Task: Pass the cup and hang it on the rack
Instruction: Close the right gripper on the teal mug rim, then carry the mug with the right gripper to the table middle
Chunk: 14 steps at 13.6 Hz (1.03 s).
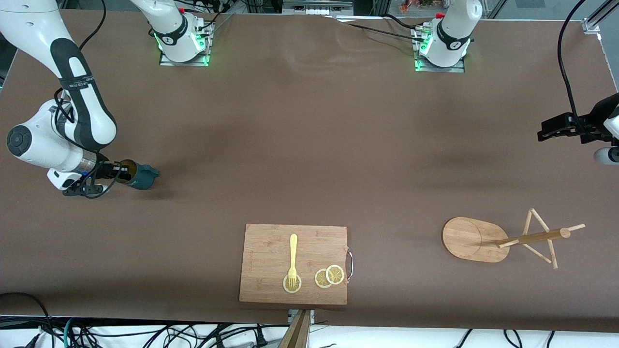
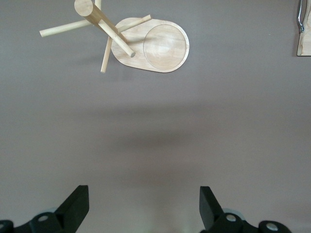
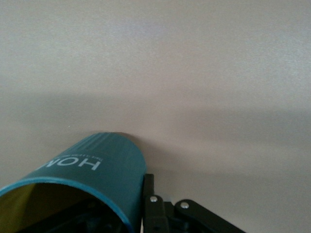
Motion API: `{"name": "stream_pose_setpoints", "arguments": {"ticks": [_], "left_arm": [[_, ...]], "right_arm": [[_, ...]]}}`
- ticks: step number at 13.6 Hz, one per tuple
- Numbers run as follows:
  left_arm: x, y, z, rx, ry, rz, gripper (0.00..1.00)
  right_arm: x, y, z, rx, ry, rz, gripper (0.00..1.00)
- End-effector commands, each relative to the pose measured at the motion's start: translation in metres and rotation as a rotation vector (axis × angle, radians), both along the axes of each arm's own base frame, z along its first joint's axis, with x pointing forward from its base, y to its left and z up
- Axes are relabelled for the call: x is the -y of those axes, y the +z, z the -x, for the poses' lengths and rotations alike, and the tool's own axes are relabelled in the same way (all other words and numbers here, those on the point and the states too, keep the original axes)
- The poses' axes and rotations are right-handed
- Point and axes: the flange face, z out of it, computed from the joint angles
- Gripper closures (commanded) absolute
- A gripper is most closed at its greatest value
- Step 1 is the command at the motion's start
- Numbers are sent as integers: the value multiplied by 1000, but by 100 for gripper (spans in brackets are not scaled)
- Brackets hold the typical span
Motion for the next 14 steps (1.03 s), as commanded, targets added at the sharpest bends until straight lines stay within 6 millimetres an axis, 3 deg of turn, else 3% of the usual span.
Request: {"name": "stream_pose_setpoints", "arguments": {"ticks": [1,4,6,10,12,14], "left_arm": [[0,5,-4,12,6,13,0],[0,5,-4,12,4,13,0],[0,5,-4,12,6,13,0],[0,5,-4,12,4,13,0],[-1,5,-4,12,7,13,0],[-1,5,-4,12,6,13,0]], "right_arm": [[-20,27,-16,-72,54,-66,100],[-80,67,-39,-152,142,-113,100],[-129,86,-43,-197,41,-83,100],[-278,130,-44,-221,-119,-6,100],[-354,128,-33,-219,-221,37,100],[-442,117,-11,-184,-275,69,100]]}}
